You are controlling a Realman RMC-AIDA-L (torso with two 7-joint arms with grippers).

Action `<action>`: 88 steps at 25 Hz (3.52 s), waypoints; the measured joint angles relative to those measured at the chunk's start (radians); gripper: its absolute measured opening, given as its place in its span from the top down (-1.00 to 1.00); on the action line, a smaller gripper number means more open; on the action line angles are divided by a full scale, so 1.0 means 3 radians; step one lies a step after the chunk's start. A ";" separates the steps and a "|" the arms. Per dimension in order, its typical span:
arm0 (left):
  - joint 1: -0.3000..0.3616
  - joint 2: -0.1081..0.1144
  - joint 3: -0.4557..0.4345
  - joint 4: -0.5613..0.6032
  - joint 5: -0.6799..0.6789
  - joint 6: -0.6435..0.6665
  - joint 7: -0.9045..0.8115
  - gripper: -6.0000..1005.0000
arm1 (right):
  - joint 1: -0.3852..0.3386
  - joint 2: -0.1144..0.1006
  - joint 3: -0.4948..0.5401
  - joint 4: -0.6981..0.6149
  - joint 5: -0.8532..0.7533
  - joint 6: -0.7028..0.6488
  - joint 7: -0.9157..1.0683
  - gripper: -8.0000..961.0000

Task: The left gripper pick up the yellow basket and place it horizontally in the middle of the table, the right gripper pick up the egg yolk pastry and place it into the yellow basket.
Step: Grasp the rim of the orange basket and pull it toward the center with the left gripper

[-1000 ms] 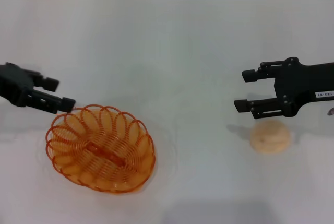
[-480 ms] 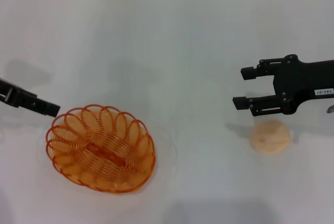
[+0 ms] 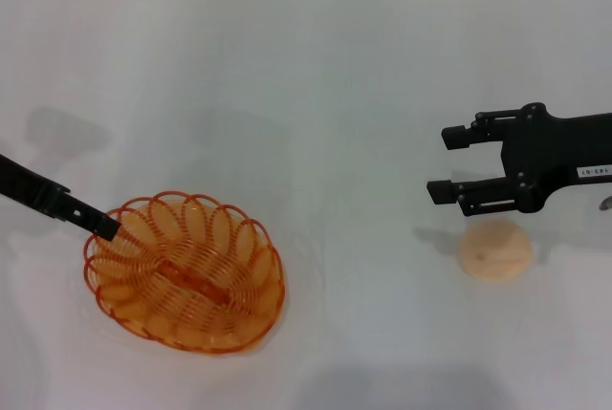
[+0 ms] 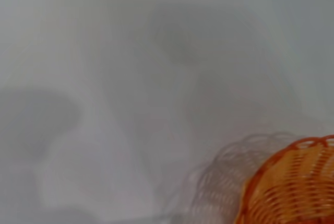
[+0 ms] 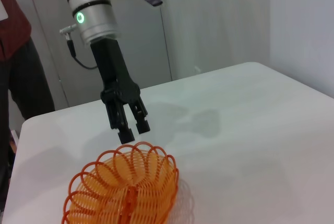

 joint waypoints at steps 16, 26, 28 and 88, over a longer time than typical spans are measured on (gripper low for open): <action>-0.0091 -0.0064 0.0112 -0.0200 0.0119 -0.0152 -0.0084 -0.68 | -0.0004 0.0000 -0.0014 0.0005 -0.0001 0.0005 0.0001 -0.51; -0.0139 -0.0080 0.0167 -0.0282 0.0123 -0.0185 -0.0153 -0.47 | -0.0017 0.0000 -0.0015 0.0005 -0.0001 -0.0005 -0.0004 -0.51; -0.0139 -0.0086 0.0170 -0.0286 0.0123 -0.0202 -0.0159 -0.43 | -0.0019 0.0000 -0.0016 0.0005 -0.0001 -0.0006 -0.0006 -0.51; -0.0183 -0.0090 0.0193 -0.0364 -0.0017 -0.0318 -0.0214 0.81 | -0.0033 0.0000 0.0009 -0.0008 0.0005 -0.0037 -0.0002 -0.51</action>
